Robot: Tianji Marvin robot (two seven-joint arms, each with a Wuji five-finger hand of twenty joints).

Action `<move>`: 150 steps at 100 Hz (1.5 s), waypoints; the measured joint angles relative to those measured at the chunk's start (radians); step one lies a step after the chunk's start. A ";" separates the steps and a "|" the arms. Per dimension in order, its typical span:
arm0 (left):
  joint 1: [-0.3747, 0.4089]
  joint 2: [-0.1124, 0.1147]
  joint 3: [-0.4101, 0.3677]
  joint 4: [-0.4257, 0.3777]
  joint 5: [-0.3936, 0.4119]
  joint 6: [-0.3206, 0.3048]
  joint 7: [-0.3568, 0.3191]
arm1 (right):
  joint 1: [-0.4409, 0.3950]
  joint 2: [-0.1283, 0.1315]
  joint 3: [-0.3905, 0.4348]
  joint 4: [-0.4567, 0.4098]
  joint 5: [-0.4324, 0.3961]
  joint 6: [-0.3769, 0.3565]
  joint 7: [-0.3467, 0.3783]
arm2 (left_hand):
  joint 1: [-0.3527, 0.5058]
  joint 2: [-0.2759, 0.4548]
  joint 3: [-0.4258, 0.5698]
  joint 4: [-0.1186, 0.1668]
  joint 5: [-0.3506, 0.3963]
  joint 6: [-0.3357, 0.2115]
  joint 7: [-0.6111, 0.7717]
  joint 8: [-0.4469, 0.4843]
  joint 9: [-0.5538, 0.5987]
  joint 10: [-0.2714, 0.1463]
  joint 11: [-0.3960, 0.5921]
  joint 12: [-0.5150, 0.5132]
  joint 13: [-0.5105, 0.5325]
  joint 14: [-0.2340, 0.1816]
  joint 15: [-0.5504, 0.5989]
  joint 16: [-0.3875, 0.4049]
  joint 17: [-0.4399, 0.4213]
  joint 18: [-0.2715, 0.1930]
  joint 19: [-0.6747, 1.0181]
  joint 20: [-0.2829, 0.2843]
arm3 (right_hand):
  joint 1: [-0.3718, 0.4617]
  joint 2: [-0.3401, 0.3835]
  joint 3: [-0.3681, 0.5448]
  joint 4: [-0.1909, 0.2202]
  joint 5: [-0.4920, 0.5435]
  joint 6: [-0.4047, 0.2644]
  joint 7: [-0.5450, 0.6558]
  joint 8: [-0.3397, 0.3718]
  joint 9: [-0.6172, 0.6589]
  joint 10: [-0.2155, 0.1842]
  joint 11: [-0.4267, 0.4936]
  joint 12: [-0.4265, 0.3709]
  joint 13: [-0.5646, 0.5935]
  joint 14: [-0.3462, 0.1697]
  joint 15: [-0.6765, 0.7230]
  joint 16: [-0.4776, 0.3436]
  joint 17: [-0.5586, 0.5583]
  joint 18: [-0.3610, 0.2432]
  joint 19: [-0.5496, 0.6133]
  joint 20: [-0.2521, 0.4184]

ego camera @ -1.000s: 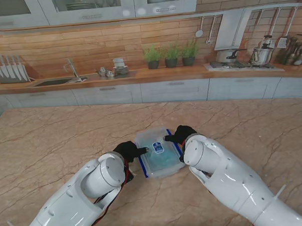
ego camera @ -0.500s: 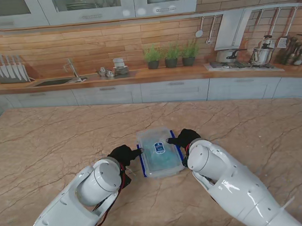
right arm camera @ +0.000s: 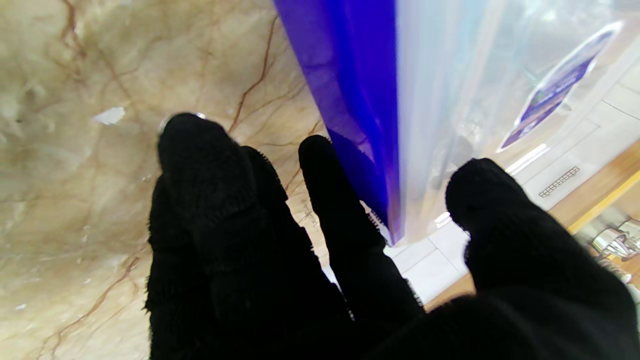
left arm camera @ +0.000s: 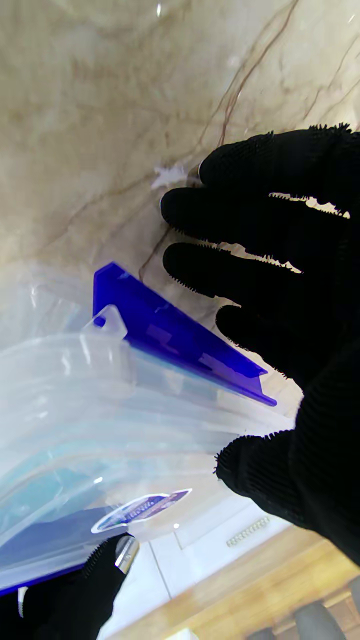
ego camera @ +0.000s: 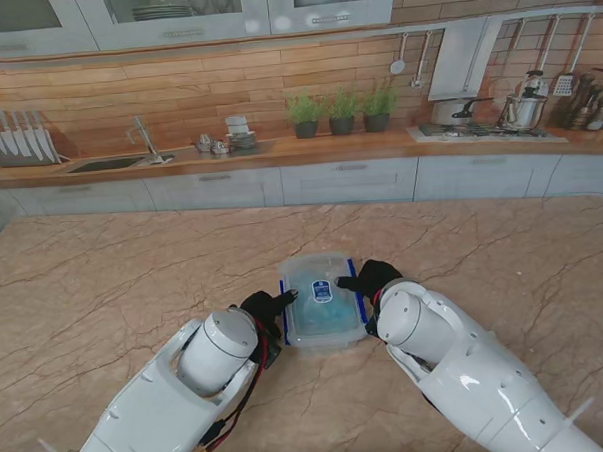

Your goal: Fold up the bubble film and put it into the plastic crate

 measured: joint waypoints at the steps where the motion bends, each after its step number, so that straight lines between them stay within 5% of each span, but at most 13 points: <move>1: 0.000 -0.002 0.000 0.002 -0.006 -0.004 0.008 | 0.000 0.000 0.000 0.000 0.001 0.000 0.000 | -0.004 0.000 0.000 0.000 -0.004 -0.002 0.000 -0.005 -0.004 0.000 0.000 0.000 -0.006 0.000 0.001 0.001 -0.004 0.000 -0.001 0.000 | 0.000 0.000 0.000 0.000 0.000 0.001 0.000 0.000 0.000 0.000 0.000 0.000 0.000 0.000 0.000 0.000 0.000 0.000 0.000 0.001; 14: 0.012 -0.041 -0.030 0.023 -0.165 -0.046 0.115 | 0.004 0.000 -0.005 0.000 0.013 0.000 0.007 | -0.011 -0.020 -0.001 0.000 -0.081 0.029 -0.014 -0.020 -0.094 0.000 -0.039 -0.016 -0.067 0.000 -0.029 -0.004 -0.050 -0.002 0.028 -0.024 | -0.004 0.000 -0.018 -0.001 0.000 -0.017 0.000 0.002 0.000 0.000 0.000 0.000 0.000 0.000 0.000 0.000 -0.001 0.000 0.000 0.001; 28: 0.033 -0.067 -0.066 0.023 -0.243 -0.079 0.154 | 0.010 0.000 -0.010 0.003 0.018 0.001 0.008 | -0.006 -0.021 -0.001 0.000 -0.144 0.045 -0.021 -0.021 -0.165 0.065 -0.040 -0.011 -0.134 0.000 -0.053 -0.014 -0.092 -0.022 0.036 -0.047 | -0.001 0.001 -0.018 0.000 -0.001 0.016 0.000 0.005 0.000 0.000 0.000 0.000 0.000 0.000 0.000 0.001 -0.002 0.000 -0.005 0.001; 46: 0.049 -0.077 -0.083 0.009 -0.290 -0.082 0.176 | 0.016 0.000 -0.012 0.007 0.021 0.003 0.007 | 0.024 -0.021 0.000 0.000 -0.268 -0.023 -0.010 -0.008 -0.248 0.075 -0.030 -0.007 -0.189 -0.010 -0.068 -0.016 -0.135 -0.064 0.021 -0.069 | -0.001 0.001 -0.018 0.000 -0.010 0.018 -0.010 0.009 -0.001 0.000 0.000 0.000 0.000 0.001 0.000 0.006 -0.011 0.000 -0.006 0.001; 64: 0.062 -0.098 -0.103 0.006 -0.344 -0.080 0.232 | 0.011 -0.001 -0.008 0.002 0.018 0.005 0.008 | 0.057 -0.054 0.020 0.000 -0.279 -0.059 -0.016 -0.026 -0.287 0.070 -0.016 0.011 -0.222 -0.021 -0.063 -0.014 -0.150 -0.088 0.037 -0.075 | -0.001 0.001 -0.028 0.000 -0.011 0.015 -0.011 0.014 -0.002 0.000 0.000 0.000 -0.010 0.003 0.000 0.007 -0.013 0.000 -0.006 0.003; 82: 0.063 -0.106 -0.098 0.005 -0.272 -0.058 0.224 | 0.000 -0.002 0.000 -0.005 0.014 0.007 0.008 | 0.058 -0.075 0.034 0.000 -0.279 -0.086 -0.131 -0.085 -0.436 -0.014 0.020 0.187 -0.329 -0.095 0.012 0.144 -0.231 -0.171 0.056 -0.102 | 0.001 0.038 -0.040 0.007 -0.011 -0.043 -0.012 0.016 -0.012 -0.001 -0.001 0.000 -0.033 0.013 -0.002 0.007 -0.038 0.000 -0.015 0.012; 96: 0.068 -0.103 -0.106 -0.005 -0.268 -0.042 0.205 | -0.002 -0.002 0.000 -0.005 0.014 0.009 0.008 | 0.058 -0.076 0.034 0.000 -0.279 -0.094 -0.144 -0.084 -0.439 -0.020 0.035 0.322 -0.365 -0.128 0.012 0.167 -0.262 -0.223 0.037 -0.121 | -0.003 0.037 -0.054 0.007 -0.013 -0.047 -0.022 0.017 -0.030 -0.002 -0.004 0.000 -0.057 0.020 -0.009 0.008 -0.059 -0.001 -0.024 0.013; 115: 0.073 -0.095 -0.116 -0.017 -0.253 -0.024 0.185 | -0.002 -0.002 -0.002 -0.005 0.015 0.012 0.011 | 0.058 -0.109 0.034 0.000 -0.279 -0.096 -0.154 -0.082 -0.437 -0.032 0.141 0.468 -0.369 -0.131 0.007 0.168 -0.267 -0.226 0.017 -0.140 | -0.015 0.048 -0.056 0.007 -0.023 -0.060 -0.024 0.019 -0.030 -0.011 -0.004 0.000 -0.057 0.020 -0.009 0.011 -0.063 -0.001 -0.030 0.013; 150: 0.089 -0.095 -0.145 -0.029 -0.241 -0.019 0.202 | -0.011 -0.002 0.004 -0.012 0.006 0.013 0.010 | 0.058 -0.114 0.034 -0.001 -0.279 -0.096 -0.155 -0.081 -0.435 -0.050 0.222 0.557 -0.370 -0.131 -0.011 0.168 -0.269 -0.226 0.000 -0.145 | -0.016 0.048 -0.071 0.006 -0.024 -0.090 -0.024 0.019 -0.030 -0.012 -0.004 0.000 -0.058 0.020 -0.009 0.013 -0.074 -0.002 -0.039 0.015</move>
